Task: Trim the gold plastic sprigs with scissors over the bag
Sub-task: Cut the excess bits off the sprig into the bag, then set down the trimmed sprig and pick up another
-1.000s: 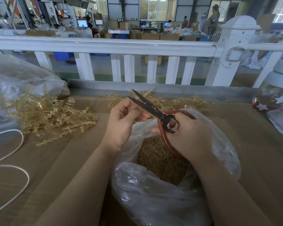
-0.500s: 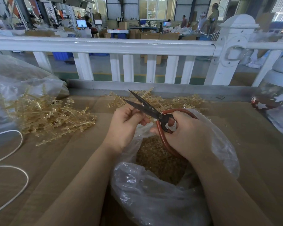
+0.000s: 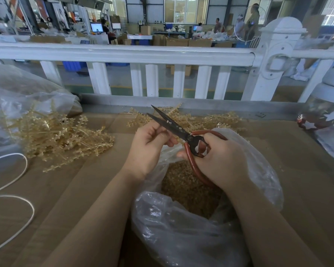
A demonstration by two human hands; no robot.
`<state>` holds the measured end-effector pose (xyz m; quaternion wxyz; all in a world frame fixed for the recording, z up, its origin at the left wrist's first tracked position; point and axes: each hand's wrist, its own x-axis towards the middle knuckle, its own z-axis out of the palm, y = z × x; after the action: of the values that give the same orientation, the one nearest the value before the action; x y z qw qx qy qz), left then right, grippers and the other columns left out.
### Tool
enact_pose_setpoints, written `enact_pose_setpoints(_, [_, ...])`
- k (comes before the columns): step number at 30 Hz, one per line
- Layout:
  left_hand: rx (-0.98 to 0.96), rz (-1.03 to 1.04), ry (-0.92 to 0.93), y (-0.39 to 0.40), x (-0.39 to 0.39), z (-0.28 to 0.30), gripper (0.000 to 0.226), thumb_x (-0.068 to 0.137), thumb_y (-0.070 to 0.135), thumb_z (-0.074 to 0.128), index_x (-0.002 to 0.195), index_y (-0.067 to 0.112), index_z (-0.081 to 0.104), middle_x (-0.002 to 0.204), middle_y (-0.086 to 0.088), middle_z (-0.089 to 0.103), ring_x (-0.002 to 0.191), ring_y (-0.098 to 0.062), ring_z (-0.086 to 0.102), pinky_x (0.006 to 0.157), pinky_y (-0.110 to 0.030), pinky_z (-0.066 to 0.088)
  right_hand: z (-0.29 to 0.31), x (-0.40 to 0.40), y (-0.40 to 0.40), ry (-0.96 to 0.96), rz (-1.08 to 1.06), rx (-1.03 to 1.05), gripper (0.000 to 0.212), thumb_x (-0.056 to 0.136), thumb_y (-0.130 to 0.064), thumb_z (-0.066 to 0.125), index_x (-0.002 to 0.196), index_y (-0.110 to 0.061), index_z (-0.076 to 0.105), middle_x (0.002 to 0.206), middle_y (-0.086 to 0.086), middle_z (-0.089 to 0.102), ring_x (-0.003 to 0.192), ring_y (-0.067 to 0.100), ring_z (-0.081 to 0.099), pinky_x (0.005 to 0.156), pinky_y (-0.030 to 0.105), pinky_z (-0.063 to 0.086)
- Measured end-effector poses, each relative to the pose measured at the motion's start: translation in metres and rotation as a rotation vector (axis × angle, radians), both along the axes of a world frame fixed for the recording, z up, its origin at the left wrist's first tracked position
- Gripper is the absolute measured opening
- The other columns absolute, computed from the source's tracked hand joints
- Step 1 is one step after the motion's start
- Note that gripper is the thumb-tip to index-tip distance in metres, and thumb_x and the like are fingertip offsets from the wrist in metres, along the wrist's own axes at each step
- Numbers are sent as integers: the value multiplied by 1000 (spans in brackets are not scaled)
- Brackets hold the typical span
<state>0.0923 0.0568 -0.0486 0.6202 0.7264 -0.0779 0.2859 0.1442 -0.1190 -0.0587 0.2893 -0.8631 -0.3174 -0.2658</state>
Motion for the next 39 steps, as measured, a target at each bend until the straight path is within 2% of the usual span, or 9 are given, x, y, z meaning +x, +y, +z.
enact_pose_setpoints(8, [-62,-27,-43,0,0,0,18,91,1,47,96,-6,62,73,-11,63,70,-22,60,71,-29,51,-4,1,0,-48,8,54,65,76,-92,36,65,-29,45,57,-19,44,50,0,45,49,19,44])
enact_pose_setpoints(11, [-195,-68,-76,3,1,3,18,94,-2,44,91,1,61,70,-5,61,67,-19,57,71,-30,50,-6,1,-2,-47,-24,105,58,78,-83,51,68,-26,51,59,-16,51,52,1,49,49,21,46])
enact_pose_setpoints(18, [-470,-53,-120,13,-1,5,14,85,3,44,85,4,57,67,-4,56,62,-16,48,64,-26,42,-2,0,-1,-64,-101,127,60,76,-88,48,72,-29,53,63,-21,48,54,-2,47,46,22,45])
enact_pose_setpoints(23, [-587,30,-147,20,-1,6,32,92,-12,31,81,7,54,66,-3,56,60,-16,47,62,-25,41,3,-2,-1,-62,-148,127,59,75,-88,47,76,-29,51,66,-23,41,56,-1,42,47,19,41])
enact_pose_setpoints(26, [-629,44,-182,24,-2,8,37,91,-11,32,76,11,58,66,0,58,57,-13,48,59,-22,43,4,-2,-2,-20,-177,148,57,72,-84,54,84,-29,53,74,-20,50,64,1,47,50,16,38])
enact_pose_setpoints(31, [-685,443,-257,37,-1,6,32,96,-7,39,83,15,57,75,-3,56,64,-14,52,64,-26,44,3,2,-4,50,-243,88,53,74,-75,57,92,-25,57,77,-15,52,69,8,51,51,17,34])
enact_pose_setpoints(35, [-610,814,-301,53,-3,4,21,99,0,42,94,17,53,94,-2,56,81,-14,54,77,-26,45,4,2,-3,86,-256,40,52,74,-72,47,92,-24,56,73,-14,51,65,9,50,53,27,45])
enact_pose_setpoints(37, [-598,963,-234,61,-5,0,16,100,4,43,98,17,53,95,6,57,83,-2,56,84,-19,48,4,4,-4,118,-279,-10,49,77,-72,50,95,-27,55,73,-16,49,64,7,48,55,29,48])
enact_pose_setpoints(39, [-608,1120,-126,67,-5,-4,14,100,8,44,100,19,53,104,6,61,93,-5,60,90,-19,48,4,6,-4,149,-302,-52,45,81,-72,56,96,-30,52,71,-19,46,62,5,45,55,27,47])
